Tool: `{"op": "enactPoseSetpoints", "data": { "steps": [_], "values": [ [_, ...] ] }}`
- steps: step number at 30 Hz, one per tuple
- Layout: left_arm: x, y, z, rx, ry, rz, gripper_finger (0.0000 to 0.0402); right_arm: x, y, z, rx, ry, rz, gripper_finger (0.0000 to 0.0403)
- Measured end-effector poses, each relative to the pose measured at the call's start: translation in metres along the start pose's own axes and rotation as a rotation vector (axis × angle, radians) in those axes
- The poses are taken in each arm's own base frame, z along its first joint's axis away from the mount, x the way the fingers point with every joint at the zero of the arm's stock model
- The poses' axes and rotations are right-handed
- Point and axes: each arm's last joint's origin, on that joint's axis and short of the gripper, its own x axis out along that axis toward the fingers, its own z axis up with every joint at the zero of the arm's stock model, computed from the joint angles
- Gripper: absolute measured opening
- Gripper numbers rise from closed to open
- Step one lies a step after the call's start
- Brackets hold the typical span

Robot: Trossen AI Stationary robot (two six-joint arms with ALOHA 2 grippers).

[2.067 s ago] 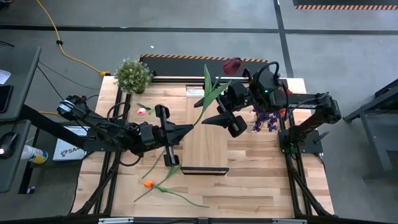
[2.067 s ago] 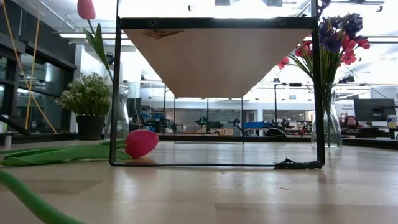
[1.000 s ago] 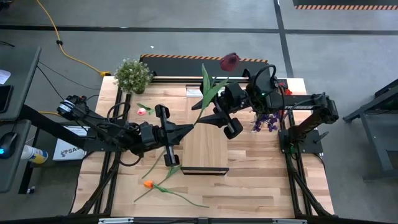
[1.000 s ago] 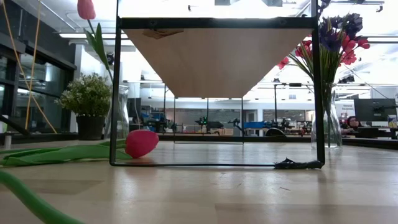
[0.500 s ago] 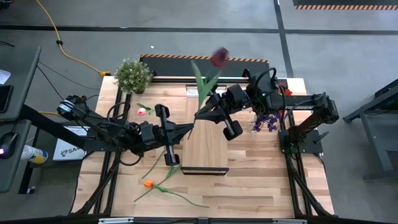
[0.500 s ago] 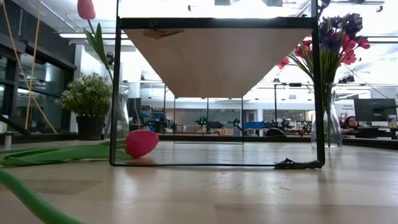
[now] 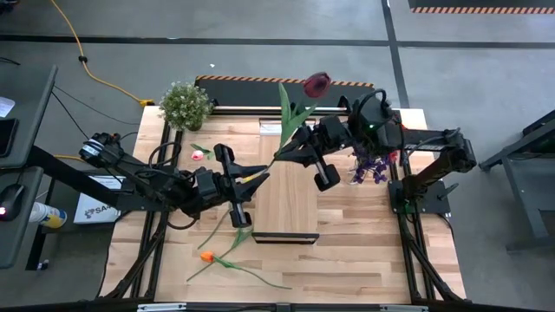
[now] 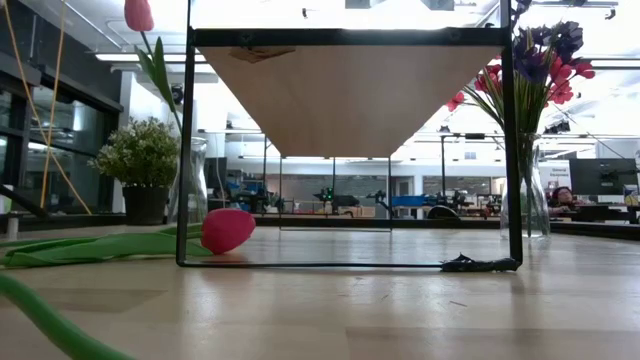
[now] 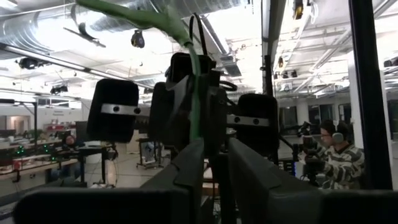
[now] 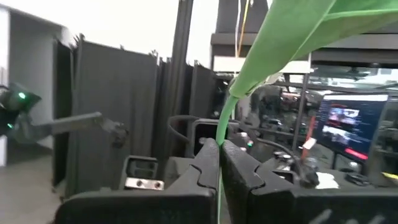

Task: Pick and place flowers into a vace then onto a shelf
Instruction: Put the dark red tulip into the left transparent vase

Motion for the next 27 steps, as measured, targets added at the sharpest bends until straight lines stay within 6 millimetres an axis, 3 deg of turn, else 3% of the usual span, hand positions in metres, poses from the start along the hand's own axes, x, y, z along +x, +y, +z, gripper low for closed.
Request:
{"op": "enactPoseSetpoints", "data": {
  "steps": [6, 14, 19, 27],
  "values": [
    [-0.008, 0.001, 0.013, -0.006, -0.002, 0.001, 0.0129, -0.005, 0.002, 0.026, -0.074, 0.087, 0.007, 0.0000],
    [-0.033, -0.011, 0.032, 0.016, 0.041, 0.004, 0.0124, -0.022, -0.001, 0.068, -0.204, 0.162, -0.053, 0.0000],
    [-0.036, -0.013, 0.033, 0.026, 0.051, 0.006, 0.0122, -0.036, -0.005, 0.090, -0.204, 0.133, 0.068, 0.0000],
    [-0.036, -0.011, 0.036, 0.000, 0.033, 0.025, 0.0122, -0.047, -0.008, 0.084, -0.109, 0.246, 0.155, 0.0000]
  ]
}}
